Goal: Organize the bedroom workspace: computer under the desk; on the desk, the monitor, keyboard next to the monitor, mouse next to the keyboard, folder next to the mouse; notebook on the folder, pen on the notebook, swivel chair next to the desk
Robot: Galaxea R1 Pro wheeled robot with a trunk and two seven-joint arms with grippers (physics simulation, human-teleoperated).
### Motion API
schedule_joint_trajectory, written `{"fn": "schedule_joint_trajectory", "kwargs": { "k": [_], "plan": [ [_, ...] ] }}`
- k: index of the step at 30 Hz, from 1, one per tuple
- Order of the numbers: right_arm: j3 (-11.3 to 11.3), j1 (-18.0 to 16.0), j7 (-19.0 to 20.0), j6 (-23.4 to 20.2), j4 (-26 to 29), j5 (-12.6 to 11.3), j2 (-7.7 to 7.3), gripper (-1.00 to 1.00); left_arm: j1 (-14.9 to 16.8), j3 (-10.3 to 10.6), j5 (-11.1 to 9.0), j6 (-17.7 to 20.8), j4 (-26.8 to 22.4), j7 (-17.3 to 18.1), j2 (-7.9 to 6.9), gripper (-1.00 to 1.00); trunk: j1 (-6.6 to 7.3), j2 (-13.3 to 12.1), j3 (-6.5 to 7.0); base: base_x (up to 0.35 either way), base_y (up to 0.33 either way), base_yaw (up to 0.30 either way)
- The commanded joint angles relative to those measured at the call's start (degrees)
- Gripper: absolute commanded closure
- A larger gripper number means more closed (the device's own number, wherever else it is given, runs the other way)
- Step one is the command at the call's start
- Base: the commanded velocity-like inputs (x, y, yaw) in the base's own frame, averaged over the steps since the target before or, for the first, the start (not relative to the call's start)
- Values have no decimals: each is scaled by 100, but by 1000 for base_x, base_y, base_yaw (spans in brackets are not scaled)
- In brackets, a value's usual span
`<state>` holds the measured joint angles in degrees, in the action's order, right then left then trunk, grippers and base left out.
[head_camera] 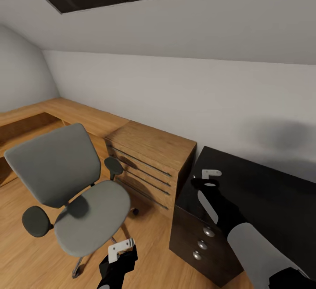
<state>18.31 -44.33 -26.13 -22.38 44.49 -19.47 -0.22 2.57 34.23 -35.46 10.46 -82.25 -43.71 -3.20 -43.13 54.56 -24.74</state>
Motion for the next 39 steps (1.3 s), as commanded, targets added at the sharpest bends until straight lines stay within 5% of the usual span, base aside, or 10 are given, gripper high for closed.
{"fn": "schedule_joint_trajectory", "kwargs": {
  "k": [1,5,6,18,39],
  "plan": [
    [22,-5,-45,-23,7,-38,-6,-100,6,14,-14,27,-10,-41,-6,-100,-1,5,-7,2,-2,5],
    [23,-5,-38,-26,4,-39,-14,-100,6,15,-6,21,-27,-41,-6,-100,-1,5,-7,1,-1,2],
    [24,1,220,-23,-9,-35,-163,-100,6,13,1,18,-53,-41,2,-100,-1,5,-7,0,0,0],
    [42,3,1488,479,-497,12,-541,-100,6,13,-1,18,-118,-43,3,-100,-1,5,-7,0,0,0],
    [41,-9,2060,1409,-1377,475,-594,-100,6,38,-5,18,-124,-42,3,-100,-1,5,-7,0,0,0]
  ]
}}
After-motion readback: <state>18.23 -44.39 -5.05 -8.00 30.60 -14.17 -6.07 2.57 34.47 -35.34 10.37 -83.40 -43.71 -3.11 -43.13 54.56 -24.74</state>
